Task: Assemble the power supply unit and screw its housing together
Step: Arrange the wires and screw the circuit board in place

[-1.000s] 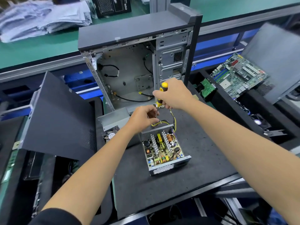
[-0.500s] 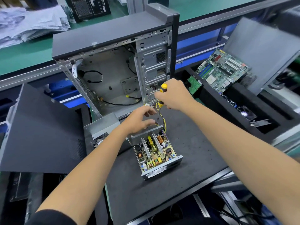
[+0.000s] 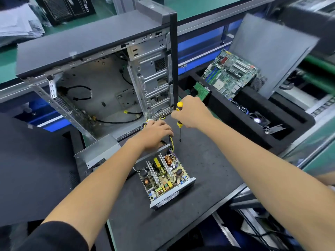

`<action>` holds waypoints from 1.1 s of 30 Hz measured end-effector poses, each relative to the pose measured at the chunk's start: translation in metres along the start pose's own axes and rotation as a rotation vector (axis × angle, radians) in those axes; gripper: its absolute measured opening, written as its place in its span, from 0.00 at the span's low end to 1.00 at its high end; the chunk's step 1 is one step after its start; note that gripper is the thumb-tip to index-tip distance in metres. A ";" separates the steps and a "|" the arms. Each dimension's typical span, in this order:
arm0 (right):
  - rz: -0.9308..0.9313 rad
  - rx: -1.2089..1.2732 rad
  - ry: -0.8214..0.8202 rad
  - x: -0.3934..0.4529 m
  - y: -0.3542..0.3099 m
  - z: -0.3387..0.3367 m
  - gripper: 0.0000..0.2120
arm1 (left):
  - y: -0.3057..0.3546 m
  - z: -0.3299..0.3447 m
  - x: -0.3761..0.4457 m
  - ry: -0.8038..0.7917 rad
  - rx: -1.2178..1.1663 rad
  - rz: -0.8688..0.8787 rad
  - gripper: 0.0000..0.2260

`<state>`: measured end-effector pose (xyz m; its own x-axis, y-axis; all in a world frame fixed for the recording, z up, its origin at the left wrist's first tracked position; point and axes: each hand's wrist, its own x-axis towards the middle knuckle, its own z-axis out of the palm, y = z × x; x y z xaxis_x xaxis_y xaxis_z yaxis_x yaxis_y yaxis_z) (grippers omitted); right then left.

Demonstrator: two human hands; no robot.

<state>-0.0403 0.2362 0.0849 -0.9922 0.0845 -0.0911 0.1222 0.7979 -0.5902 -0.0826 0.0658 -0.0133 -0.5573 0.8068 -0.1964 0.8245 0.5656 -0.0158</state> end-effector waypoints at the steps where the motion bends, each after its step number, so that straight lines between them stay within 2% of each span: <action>1: 0.003 -0.003 -0.002 0.000 0.003 0.001 0.16 | 0.000 0.000 0.003 -0.005 -0.003 0.013 0.17; 4: 0.034 -0.020 0.003 0.002 0.013 0.005 0.17 | 0.000 -0.001 0.010 -0.055 -0.030 0.021 0.10; 8: 0.066 -0.041 -0.005 0.004 0.023 0.008 0.17 | 0.005 -0.008 0.020 -0.164 -0.064 0.018 0.10; 18: 0.120 -0.097 -0.035 0.002 0.033 0.010 0.20 | 0.019 -0.040 0.044 -0.460 -0.401 -0.134 0.11; 22: 0.125 -0.098 -0.036 0.002 0.033 0.011 0.18 | 0.022 -0.042 0.046 -0.448 -0.425 -0.160 0.09; 26: 0.129 -0.093 -0.036 0.002 0.033 0.012 0.17 | 0.027 -0.043 0.044 -0.447 -0.392 -0.169 0.13; 33: 0.146 -0.093 -0.059 0.001 0.032 0.014 0.18 | 0.039 -0.047 0.038 -0.367 -0.315 -0.136 0.09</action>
<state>-0.0372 0.2534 0.0547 -0.9606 0.1710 -0.2189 0.2598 0.8317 -0.4906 -0.0761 0.1270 0.0250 -0.5398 0.6411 -0.5456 0.6458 0.7311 0.2201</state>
